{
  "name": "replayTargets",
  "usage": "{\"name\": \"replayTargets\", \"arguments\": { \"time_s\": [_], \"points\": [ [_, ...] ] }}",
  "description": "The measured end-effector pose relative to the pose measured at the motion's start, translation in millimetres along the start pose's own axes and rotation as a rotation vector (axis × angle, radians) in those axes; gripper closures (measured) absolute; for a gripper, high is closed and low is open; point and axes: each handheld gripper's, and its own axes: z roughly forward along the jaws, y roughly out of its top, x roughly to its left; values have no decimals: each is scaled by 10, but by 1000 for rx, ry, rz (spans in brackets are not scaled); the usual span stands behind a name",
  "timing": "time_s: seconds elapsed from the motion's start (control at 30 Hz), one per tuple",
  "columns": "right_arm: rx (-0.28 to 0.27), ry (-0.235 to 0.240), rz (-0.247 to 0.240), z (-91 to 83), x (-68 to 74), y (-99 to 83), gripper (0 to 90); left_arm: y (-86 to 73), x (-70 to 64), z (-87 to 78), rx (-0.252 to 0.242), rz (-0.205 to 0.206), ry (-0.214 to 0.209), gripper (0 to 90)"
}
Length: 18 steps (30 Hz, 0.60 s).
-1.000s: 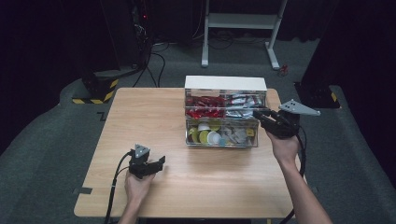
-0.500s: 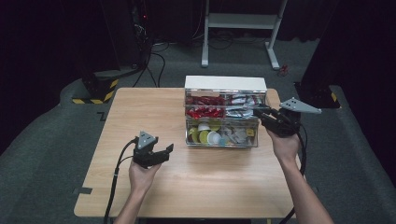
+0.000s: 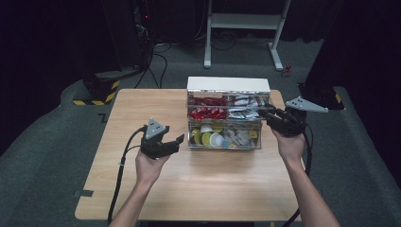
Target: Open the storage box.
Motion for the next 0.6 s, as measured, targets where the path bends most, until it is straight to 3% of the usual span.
{"name": "replayTargets", "arguments": {
  "time_s": [0.13,0.4,0.6],
  "points": [
    [0,-1,-1,-2,-2,10,663,139,-83,7,-14,31,-14,338],
    [7,-7,-1,0,-6,8,662,346,-189,83,-29,54,-38,342],
    [10,-4,1,1,-10,7,663,424,-209,135,-40,48,-36,359]
  ]
}}
